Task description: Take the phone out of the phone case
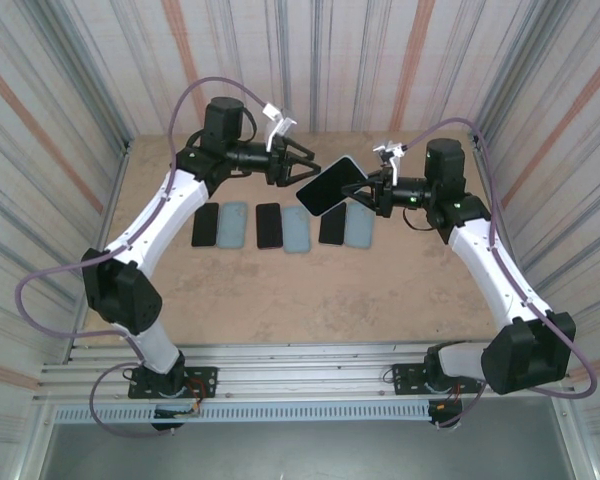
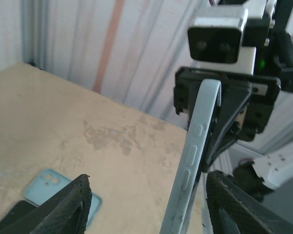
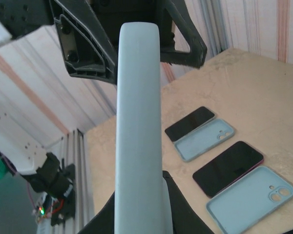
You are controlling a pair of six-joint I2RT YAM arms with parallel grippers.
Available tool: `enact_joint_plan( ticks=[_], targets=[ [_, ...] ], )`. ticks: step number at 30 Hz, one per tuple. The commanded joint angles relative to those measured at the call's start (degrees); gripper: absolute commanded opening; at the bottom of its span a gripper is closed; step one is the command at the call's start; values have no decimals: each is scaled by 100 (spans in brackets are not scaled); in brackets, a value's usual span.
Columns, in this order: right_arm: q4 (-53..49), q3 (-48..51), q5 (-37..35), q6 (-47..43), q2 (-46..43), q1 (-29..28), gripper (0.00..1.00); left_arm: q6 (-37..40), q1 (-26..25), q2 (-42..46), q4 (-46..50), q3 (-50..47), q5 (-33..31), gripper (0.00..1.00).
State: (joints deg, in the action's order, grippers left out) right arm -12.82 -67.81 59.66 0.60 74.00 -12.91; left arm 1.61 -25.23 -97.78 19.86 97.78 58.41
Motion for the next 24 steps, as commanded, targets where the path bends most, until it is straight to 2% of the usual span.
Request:
enact_joint_plan(
  ticks=[1, 5, 11, 15, 24],
  targets=[
    [-1020, -509, -7, -1211, 96, -110, 5, 618, -75, -83, 756, 355, 574, 64],
    [-1643, -835, -267, -1792, 176, -283, 5, 933, -178, -204, 1157, 554, 604, 60],
    [-2052, -1008, -422, -2174, 223, -496, 5, 912, -314, -290, 1167, 630, 849, 42],
    [-2195, -1092, -439, -2256, 220, -549, 5, 1175, -342, -295, 1586, 727, 879, 33],
    [-2462, -1145, -413, -2370, 144, -590, 5, 1525, -471, -283, 2099, 682, 805, 31]
  ],
)
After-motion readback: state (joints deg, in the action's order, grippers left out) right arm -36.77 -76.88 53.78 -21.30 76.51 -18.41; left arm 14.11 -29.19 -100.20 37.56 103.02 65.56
